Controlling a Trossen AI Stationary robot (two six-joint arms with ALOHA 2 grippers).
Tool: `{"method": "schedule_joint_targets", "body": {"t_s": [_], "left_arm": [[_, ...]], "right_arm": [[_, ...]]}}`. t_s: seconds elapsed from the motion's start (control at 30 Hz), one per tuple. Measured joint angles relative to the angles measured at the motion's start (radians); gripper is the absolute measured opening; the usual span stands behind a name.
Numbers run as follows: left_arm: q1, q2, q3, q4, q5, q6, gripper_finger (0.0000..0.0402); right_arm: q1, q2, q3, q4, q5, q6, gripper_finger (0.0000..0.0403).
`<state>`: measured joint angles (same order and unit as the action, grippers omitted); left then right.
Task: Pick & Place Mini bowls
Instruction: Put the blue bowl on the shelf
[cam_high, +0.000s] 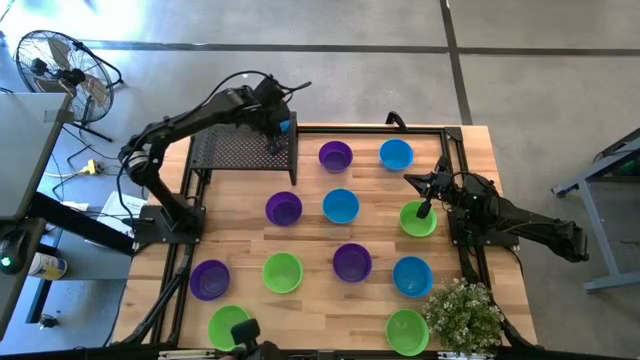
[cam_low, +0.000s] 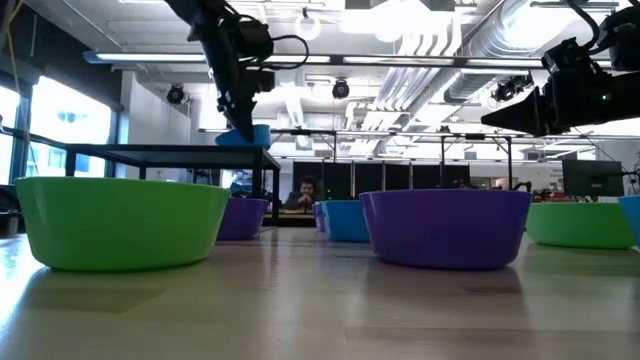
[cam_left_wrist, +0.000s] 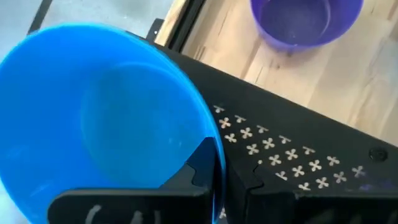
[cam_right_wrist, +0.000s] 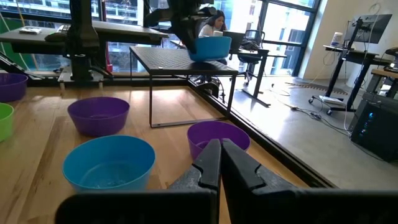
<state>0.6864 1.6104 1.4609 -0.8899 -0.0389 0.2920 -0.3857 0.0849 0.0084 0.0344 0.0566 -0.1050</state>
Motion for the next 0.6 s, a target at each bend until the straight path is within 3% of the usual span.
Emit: {"method": "schedule_joint_targets", "body": {"t_s": [0.43, 0.6], "left_arm": [[-0.001, -0.001, 0.000, -0.002, 0.020, -0.028, 0.0010], [-0.001, -0.001, -0.001, -0.005, 0.005, -0.041, 0.0041]], "right_arm": [[0.000, 0.000, 0.000, 0.000, 0.000, 0.000, 0.0000], [0.000, 0.000, 0.000, 0.000, 0.000, 0.000, 0.0000]]}}
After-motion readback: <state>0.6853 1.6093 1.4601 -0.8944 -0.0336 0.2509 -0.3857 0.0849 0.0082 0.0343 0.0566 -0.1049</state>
